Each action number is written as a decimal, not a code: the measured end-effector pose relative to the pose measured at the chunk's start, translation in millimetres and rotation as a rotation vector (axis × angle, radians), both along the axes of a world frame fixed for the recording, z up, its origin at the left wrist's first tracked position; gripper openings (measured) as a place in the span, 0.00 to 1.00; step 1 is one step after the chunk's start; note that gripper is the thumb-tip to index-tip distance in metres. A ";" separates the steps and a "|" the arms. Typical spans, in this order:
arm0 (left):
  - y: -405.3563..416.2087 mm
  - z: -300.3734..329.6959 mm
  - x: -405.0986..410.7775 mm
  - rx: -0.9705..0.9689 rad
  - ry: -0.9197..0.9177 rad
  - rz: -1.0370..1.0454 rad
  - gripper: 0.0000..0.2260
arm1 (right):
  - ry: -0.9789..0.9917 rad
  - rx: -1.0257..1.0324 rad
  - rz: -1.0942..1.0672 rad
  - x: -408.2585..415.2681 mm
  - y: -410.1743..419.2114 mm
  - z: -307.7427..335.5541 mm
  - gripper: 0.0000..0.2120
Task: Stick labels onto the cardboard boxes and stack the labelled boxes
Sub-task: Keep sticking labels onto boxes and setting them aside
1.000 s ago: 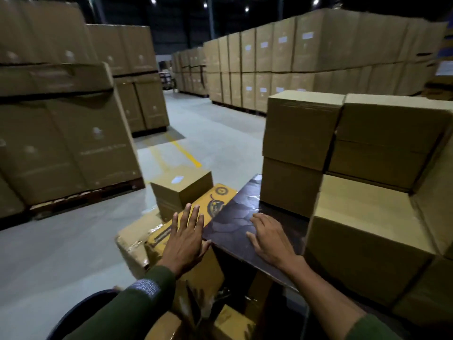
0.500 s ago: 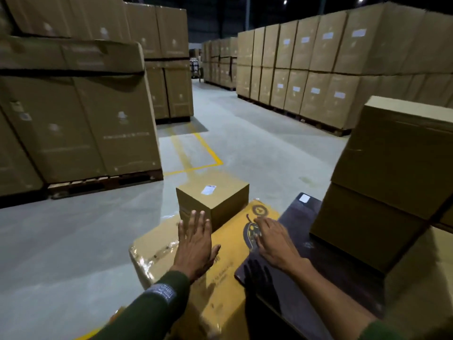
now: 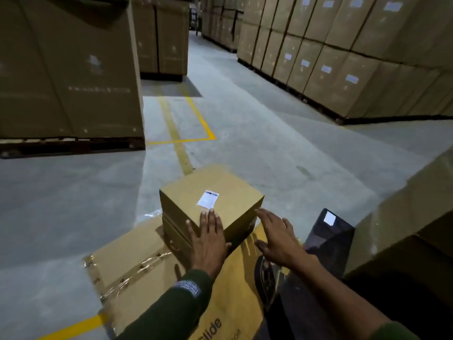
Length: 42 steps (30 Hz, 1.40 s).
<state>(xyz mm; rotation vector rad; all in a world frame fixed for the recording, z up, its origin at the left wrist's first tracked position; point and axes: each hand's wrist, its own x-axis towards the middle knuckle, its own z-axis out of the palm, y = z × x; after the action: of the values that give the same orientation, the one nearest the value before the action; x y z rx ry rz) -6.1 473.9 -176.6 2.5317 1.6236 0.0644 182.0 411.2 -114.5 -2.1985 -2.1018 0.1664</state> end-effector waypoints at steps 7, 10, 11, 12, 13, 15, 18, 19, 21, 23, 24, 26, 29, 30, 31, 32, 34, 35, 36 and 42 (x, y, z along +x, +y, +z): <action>1.6 -25.8 -65.5 0.135 -0.010 -0.056 0.35 | -0.117 -0.094 0.133 -6.2 62.5 -5.5 0.45; 7.0 -36.8 -93.0 0.116 -0.030 -0.050 0.37 | -0.179 -0.123 0.202 -13.6 84.8 -11.1 0.48; 7.8 -36.3 -97.9 0.119 -0.042 -0.052 0.37 | -0.176 -0.139 0.216 -14.7 90.2 -14.4 0.49; 7.7 -35.6 -100.2 0.120 -0.052 -0.061 0.36 | -0.158 -0.155 0.226 -15.1 93.8 -17.8 0.49; 6.9 -35.4 -102.6 0.120 -0.059 -0.071 0.35 | -0.128 -0.168 0.238 -16.5 97.2 -22.2 0.50; 5.1 -36.9 -104.2 0.125 -0.066 -0.091 0.33 | -0.075 -0.154 0.257 -19.2 99.7 -29.1 0.49; 5.6 -40.0 -103.4 0.139 -0.105 -0.086 0.32 | -0.043 -0.095 0.244 -21.1 100.2 -33.5 0.47; 5.6 -41.1 -102.6 0.138 -0.130 -0.075 0.33 | -0.030 -0.076 0.240 -21.7 100.4 -33.7 0.46; 5.1 -41.3 -100.7 0.129 -0.180 -0.031 0.36 | -0.017 -0.030 0.248 -25.1 101.2 -33.8 0.45; 5.1 -39.7 -99.2 0.103 -0.202 0.041 0.39 | -0.021 0.024 0.262 -31.3 102.0 -34.4 0.43; 5.9 -38.1 -99.4 0.095 -0.220 0.075 0.41 | -0.026 0.048 0.267 -34.6 102.3 -35.4 0.42; 11.1 -35.0 -101.6 0.105 -0.272 0.111 0.43 | -0.026 0.100 0.278 -41.2 102.9 -36.5 0.40; 21.9 -31.8 -110.4 0.118 -0.330 0.112 0.43 | 0.001 0.179 0.289 -49.2 103.7 -35.1 0.38; 24.3 -28.9 -114.3 0.131 -0.349 0.102 0.41 | 0.006 0.204 0.296 -52.2 104.3 -32.4 0.38; 26.2 -25.8 -117.8 0.147 -0.371 0.085 0.39 | 0.008 0.225 0.305 -55.1 105.1 -28.6 0.37; 26.9 -21.6 -120.7 0.165 -0.394 0.068 0.37 | 0.005 0.249 0.314 -57.5 106.2 -24.6 0.36; 25.8 -9.6 -127.5 0.207 -0.424 0.047 0.33 | -0.008 0.296 0.338 -62.5 106.2 -13.3 0.35; 24.3 -1.7 -131.3 0.228 -0.427 0.042 0.33 | -0.013 0.321 0.347 -65.3 104.5 -6.3 0.34; 22.8 6.6 -135.0 0.248 -0.421 0.035 0.33 | -0.013 0.350 0.355 -68.1 102.0 0.4 0.34; 10.6 78.8 -155.5 0.392 -0.328 -0.052 0.36 | 0.025 0.570 0.330 -85.1 67.8 55.2 0.30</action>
<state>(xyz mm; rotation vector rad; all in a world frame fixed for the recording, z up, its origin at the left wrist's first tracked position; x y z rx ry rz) -161.6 484.5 -97.9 2.6420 1.5316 0.8206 96.9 479.0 -59.2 -1.5181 -2.1368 -0.3395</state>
